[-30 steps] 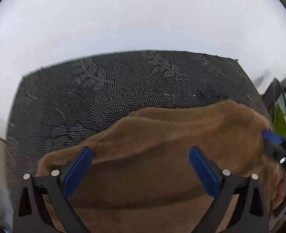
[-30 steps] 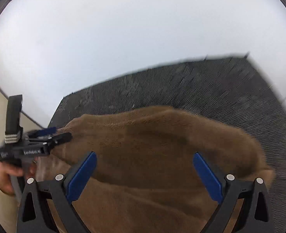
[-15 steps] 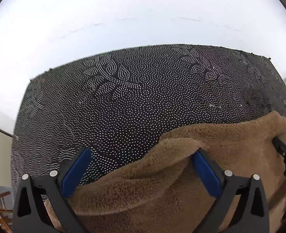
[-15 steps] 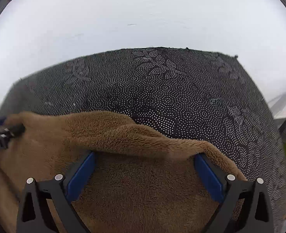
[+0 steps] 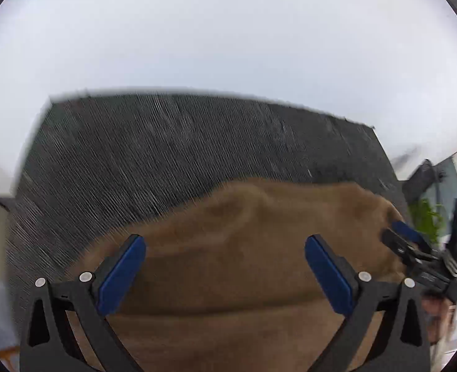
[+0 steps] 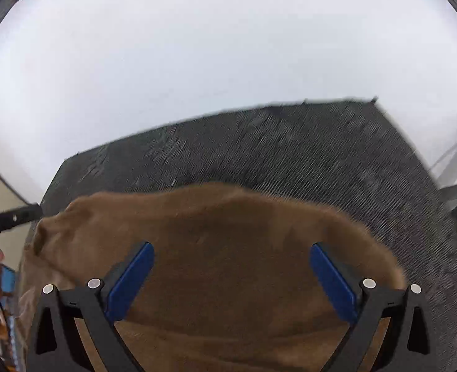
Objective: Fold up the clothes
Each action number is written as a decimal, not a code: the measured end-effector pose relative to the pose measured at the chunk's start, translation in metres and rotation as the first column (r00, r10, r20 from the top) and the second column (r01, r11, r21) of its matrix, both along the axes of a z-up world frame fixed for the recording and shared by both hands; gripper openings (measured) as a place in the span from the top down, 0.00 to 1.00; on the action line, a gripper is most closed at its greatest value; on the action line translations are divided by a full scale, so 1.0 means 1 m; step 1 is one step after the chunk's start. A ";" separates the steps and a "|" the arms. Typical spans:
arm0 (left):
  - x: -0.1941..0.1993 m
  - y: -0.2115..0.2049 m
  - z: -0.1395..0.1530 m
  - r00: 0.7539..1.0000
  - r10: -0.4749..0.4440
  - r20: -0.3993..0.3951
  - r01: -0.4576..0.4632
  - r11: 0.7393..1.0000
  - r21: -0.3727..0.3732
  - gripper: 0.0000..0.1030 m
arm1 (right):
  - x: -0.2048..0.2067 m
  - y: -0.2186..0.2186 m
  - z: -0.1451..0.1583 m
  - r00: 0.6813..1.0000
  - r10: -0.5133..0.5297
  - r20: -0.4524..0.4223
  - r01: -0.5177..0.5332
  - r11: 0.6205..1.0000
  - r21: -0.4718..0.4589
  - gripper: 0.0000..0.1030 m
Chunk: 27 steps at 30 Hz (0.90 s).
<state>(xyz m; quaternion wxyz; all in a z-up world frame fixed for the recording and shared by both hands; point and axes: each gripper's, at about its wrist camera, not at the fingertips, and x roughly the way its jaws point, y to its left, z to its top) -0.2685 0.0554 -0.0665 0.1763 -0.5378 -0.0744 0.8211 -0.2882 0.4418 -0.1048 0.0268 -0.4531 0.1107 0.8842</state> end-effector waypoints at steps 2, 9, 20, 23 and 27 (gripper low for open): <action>0.000 0.001 -0.008 0.999 0.032 0.013 -0.032 0.999 -0.041 0.00 | -0.005 -0.001 -0.008 1.000 -0.007 0.020 0.006 1.000 0.027 0.01; -0.026 0.000 -0.040 0.988 0.143 -0.057 -0.153 0.955 -0.252 0.00 | -0.025 0.005 -0.036 0.993 -0.066 0.097 0.058 0.994 0.088 0.01; -0.038 0.010 -0.038 0.987 0.141 -0.079 -0.159 0.934 -0.321 0.00 | -0.001 -0.003 -0.012 0.998 -0.046 0.032 0.041 0.987 0.157 0.00; -0.019 0.009 -0.018 0.990 0.099 -0.100 -0.126 0.940 -0.316 0.00 | 0.019 -0.004 0.004 1.000 -0.027 -0.006 0.027 0.988 0.155 0.00; 0.023 0.009 0.016 0.986 -0.010 -0.166 -0.044 0.948 -0.317 0.00 | 0.045 -0.004 0.025 0.998 -0.001 -0.055 0.009 0.988 0.153 0.00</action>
